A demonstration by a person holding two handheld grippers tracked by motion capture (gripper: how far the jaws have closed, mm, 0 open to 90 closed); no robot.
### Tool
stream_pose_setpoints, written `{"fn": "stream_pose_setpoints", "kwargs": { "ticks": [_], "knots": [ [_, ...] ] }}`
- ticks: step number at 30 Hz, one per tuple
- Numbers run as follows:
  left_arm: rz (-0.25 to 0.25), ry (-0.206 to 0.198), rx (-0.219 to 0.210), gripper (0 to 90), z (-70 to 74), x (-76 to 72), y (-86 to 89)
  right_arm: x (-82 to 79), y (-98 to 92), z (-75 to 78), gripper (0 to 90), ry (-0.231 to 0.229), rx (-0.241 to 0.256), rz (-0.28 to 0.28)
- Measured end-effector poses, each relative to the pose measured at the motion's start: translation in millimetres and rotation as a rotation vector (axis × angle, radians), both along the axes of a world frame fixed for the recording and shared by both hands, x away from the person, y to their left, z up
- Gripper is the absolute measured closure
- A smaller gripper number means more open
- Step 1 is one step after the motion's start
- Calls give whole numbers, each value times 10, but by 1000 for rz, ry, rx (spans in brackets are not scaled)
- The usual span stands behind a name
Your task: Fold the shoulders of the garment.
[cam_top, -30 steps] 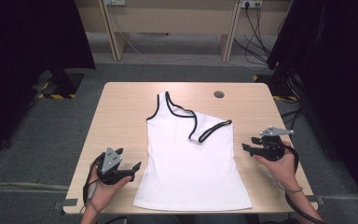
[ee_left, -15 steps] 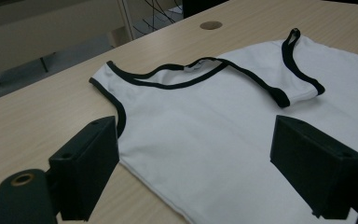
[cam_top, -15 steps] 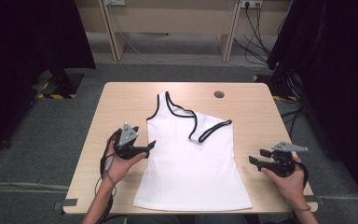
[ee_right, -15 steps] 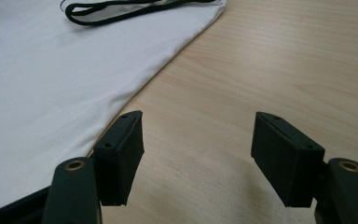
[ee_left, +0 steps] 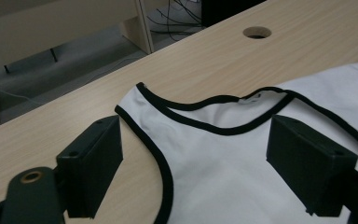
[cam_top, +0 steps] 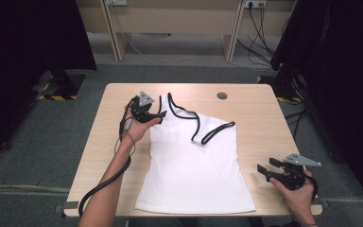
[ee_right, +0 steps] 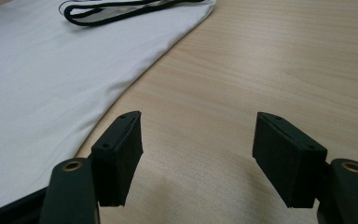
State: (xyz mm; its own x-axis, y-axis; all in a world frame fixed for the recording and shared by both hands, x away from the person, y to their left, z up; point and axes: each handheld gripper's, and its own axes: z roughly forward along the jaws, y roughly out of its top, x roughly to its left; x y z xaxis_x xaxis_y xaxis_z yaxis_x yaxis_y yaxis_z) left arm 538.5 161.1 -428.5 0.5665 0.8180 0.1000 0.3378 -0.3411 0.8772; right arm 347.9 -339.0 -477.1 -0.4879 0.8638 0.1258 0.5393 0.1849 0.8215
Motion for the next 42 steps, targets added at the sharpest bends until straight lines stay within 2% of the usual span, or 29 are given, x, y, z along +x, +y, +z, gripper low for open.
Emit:
{"fn": "stream_pose_setpoints", "kwargs": {
  "ticks": [5, 8, 11, 12, 14, 17, 23, 26, 28, 29, 32, 35, 42],
  "knots": [
    [38, 53, 1, 247, -148, 304, 0, -3, -5, 1, 336, -4, 5, 2],
    [57, 77, 28, 267, -213, 452, -18, 6, 3, -1, 336, 0, -4, 12],
    [75, 118, 18, 282, -268, 600, -48, 10, 10, -1, 337, 3, -8, 17],
    [81, 128, 14, 287, -278, 628, -53, 10, 10, -1, 338, 3, -8, 18],
    [90, 155, 37, 296, -316, 698, -77, 10, 9, -1, 340, 3, -7, 22],
    [100, 190, 48, 310, -364, 767, -89, 12, 7, -1, 340, 4, -3, 26],
    [90, 219, 67, 349, -424, 841, -125, 9, 7, 0, 343, 1, -2, 31],
    [82, 236, 53, 365, -458, 869, -121, 7, 10, 0, 344, 0, -4, 32],
    [82, 245, 69, 371, -486, 878, -122, 7, 12, 0, 345, -1, -7, 33],
    [79, 246, 54, 376, -494, 881, -126, 8, 14, 0, 344, 1, -8, 35],
    [72, 252, 53, 410, -489, 884, -145, 10, 17, -1, 346, 2, -11, 37],
    [79, 269, 29, 451, -490, 887, -137, 11, 18, -1, 347, 4, -11, 38],
    [62, 287, 25, 714, -463, 893, -195, 5, 28, -1, 351, 2, -19, 45]
  ]
}}
